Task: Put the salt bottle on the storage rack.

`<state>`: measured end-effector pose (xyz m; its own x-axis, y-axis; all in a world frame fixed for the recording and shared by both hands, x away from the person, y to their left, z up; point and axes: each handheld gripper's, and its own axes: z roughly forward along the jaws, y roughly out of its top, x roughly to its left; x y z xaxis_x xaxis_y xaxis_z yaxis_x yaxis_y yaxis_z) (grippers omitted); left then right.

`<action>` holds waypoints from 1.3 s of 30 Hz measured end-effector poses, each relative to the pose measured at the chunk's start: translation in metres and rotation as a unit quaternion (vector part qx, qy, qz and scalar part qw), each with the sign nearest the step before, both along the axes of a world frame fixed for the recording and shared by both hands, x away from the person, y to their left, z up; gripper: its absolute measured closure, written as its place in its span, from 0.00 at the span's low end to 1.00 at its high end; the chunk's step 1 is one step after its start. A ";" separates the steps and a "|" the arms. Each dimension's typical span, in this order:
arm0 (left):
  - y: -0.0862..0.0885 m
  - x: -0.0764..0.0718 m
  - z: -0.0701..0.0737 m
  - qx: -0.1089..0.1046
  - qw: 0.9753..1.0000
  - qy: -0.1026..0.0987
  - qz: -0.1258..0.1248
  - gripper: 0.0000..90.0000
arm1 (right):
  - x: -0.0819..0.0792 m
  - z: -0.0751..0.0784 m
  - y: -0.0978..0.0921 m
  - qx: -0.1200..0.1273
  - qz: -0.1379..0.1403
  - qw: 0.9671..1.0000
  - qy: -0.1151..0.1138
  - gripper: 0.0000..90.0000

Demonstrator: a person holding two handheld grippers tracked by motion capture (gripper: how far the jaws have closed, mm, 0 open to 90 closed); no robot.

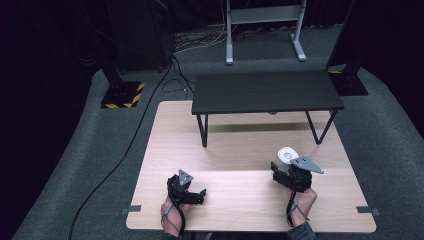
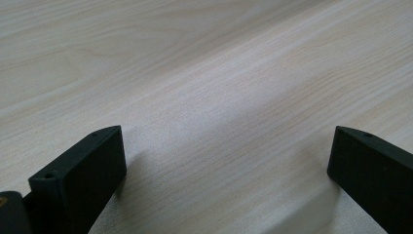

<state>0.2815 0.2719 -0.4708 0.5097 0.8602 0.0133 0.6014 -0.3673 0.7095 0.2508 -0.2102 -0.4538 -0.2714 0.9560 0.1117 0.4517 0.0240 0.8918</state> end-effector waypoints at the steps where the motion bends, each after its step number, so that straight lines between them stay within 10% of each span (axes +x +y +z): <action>1: 0.000 0.000 0.000 0.000 1.000 0.000 0.000 0.00 | 0.000 0.001 -0.001 0.000 -0.002 1.000 -0.002 0.31; 39: 0.000 0.000 0.000 0.000 1.000 0.000 0.000 0.00 | 0.028 0.056 -0.013 -0.040 0.004 0.999 -0.015 0.31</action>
<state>0.2814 0.2718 -0.4708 0.5092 0.8605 0.0134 0.6015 -0.3669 0.7097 0.2787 -0.2228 -0.3981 -0.2803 0.9595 0.0272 0.4251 0.0987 0.8998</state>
